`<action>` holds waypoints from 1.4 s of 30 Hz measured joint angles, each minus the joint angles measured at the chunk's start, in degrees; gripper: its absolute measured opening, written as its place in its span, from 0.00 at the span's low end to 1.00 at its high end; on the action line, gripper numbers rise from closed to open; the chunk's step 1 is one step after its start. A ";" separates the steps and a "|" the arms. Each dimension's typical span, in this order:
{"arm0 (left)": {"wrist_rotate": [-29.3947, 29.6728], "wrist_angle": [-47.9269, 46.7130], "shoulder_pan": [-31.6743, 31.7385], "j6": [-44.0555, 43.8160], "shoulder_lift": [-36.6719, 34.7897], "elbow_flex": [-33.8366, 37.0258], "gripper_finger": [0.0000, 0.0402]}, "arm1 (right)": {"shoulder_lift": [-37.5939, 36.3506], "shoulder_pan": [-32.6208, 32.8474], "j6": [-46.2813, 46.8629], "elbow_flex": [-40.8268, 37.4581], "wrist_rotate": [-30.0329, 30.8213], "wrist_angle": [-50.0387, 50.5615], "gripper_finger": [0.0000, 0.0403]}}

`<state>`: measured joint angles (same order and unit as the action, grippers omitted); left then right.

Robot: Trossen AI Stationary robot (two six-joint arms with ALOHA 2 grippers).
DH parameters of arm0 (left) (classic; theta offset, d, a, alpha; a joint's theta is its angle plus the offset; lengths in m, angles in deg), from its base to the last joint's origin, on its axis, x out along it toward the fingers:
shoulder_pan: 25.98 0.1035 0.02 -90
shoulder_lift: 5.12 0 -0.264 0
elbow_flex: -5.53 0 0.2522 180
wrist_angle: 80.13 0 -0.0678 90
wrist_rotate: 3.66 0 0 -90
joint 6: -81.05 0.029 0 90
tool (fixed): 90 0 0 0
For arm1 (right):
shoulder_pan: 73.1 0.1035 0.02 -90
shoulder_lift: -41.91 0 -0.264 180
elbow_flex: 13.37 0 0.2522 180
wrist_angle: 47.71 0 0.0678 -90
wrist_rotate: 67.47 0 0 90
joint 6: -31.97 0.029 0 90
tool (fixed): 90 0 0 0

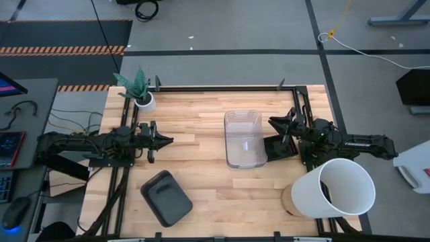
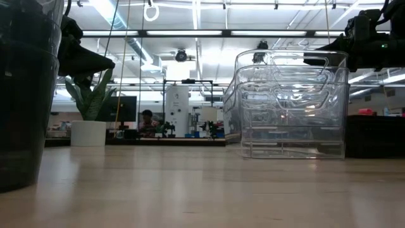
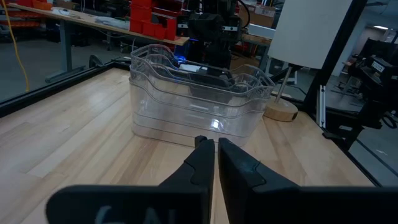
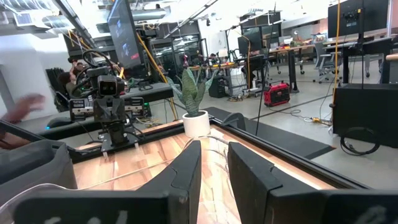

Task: Stack baskets by color
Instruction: Return to Home Position

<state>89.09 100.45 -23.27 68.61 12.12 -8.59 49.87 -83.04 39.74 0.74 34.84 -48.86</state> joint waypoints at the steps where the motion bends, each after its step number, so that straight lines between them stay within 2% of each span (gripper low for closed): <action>1: -0.01 -0.01 -0.01 0.00 -0.01 0.00 0.07 | 0.00 -0.02 0.00 -0.01 -0.01 -0.01 0.21; 8: 0.00 -0.01 0.00 0.00 0.01 0.00 0.09 | 0.02 0.00 0.00 -0.01 -0.01 0.00 0.21; 18: 0.00 0.00 -0.01 -0.01 0.00 0.00 0.06 | 0.00 0.00 0.00 -0.01 -0.01 -0.01 0.21; 28: -0.01 0.01 -0.01 0.00 0.01 0.00 0.09 | 0.00 0.00 0.00 -0.01 0.00 0.00 0.21; 42: -0.01 -0.01 0.00 0.00 0.00 0.00 0.07 | 0.01 0.00 0.00 -0.01 0.01 0.01 0.21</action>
<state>89.08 100.44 -23.27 68.61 12.12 -8.59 49.89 -83.04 39.74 0.73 34.84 -48.85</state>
